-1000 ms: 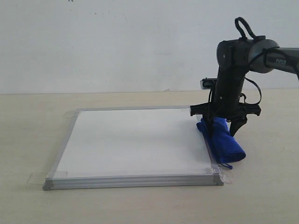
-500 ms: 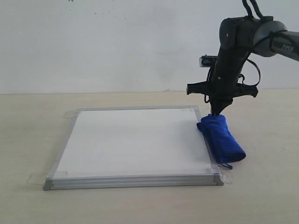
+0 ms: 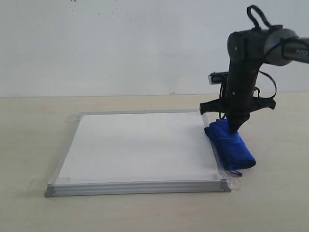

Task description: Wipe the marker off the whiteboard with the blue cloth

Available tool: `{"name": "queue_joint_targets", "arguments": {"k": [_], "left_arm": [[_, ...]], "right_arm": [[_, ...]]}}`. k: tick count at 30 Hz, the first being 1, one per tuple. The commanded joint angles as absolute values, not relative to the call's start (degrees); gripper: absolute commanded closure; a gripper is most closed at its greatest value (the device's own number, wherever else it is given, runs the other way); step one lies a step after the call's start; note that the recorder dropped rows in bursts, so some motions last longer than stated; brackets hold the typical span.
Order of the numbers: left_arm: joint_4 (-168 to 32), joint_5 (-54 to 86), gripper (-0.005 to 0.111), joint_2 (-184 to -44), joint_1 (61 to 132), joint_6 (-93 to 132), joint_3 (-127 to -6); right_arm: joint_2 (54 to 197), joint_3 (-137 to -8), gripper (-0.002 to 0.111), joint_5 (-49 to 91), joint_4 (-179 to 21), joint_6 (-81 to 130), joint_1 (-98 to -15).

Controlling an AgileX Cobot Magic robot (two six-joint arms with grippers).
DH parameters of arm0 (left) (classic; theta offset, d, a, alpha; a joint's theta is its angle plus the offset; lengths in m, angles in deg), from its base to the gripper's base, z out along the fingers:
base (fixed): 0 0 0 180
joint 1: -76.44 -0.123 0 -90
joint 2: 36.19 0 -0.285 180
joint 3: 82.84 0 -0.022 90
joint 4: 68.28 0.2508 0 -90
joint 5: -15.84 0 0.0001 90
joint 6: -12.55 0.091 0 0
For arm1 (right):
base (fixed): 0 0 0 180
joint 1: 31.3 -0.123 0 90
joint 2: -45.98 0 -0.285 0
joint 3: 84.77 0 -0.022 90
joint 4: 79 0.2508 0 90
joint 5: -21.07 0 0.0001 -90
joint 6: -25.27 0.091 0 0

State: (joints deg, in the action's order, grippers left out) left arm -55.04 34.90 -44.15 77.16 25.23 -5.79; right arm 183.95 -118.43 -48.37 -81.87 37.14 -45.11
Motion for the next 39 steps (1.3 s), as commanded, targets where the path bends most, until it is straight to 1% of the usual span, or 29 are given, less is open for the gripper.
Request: {"name": "queue_joint_targets", "arguments": {"k": [1,5,8,10,12,15,18,20,23,26,30,39], "left_arm": [[-55.13,34.76,0.103,-43.97,77.02,25.53,-5.62],[-55.13,34.76,0.103,-43.97,77.02,25.53,-5.62],[-55.13,34.76,0.103,-43.97,77.02,25.53,-5.62],[-55.13,34.76,0.103,-43.97,77.02,25.53,-5.62],[-55.13,34.76,0.103,-43.97,77.02,25.53,-5.62],[-55.13,34.76,0.103,-43.97,77.02,25.53,-5.62],[-55.13,34.76,0.103,-43.97,77.02,25.53,-5.62],[-55.13,34.76,0.103,-43.97,77.02,25.53,-5.62],[-55.13,34.76,0.103,-43.97,77.02,25.53,-5.62],[-55.13,34.76,0.103,-43.97,77.02,25.53,-5.62],[-55.13,34.76,0.103,-43.97,77.02,25.53,-5.62],[-55.13,34.76,0.103,-43.97,77.02,25.53,-5.62]], "right_arm": [[175.38,-118.48,0.108,-48.89,-82.64,34.79,-45.14],[171.08,-116.09,0.108,-48.89,-82.64,33.32,-45.14],[166.78,-109.1,0.108,-48.89,-82.64,33.32,-45.14],[163.22,-101.3,0.108,-48.73,-82.64,33.32,-45.14],[158.78,-92.85,0.108,-44.02,-82.64,34.02,-45.14],[149.15,-77.66,0.108,-36.07,-81.83,34.2,-45.14],[137.05,-60.63,0.108,-24.02,-81.09,34.2,-45.14],[129.8,-52.47,0.108,-18.86,-81.09,34.32,-45.14],[120.09,-44.22,0.108,-18.6,-81.09,34.32,-45.14],[112.28,-40.14,0.108,-19.9,-81.09,34.32,-45.14],[104.17,-38.89,0.108,-22.36,-81.09,34.32,-45.14],[96.4,-38.89,0.108,-21.49,-81.09,34.32,-45.14]]}}
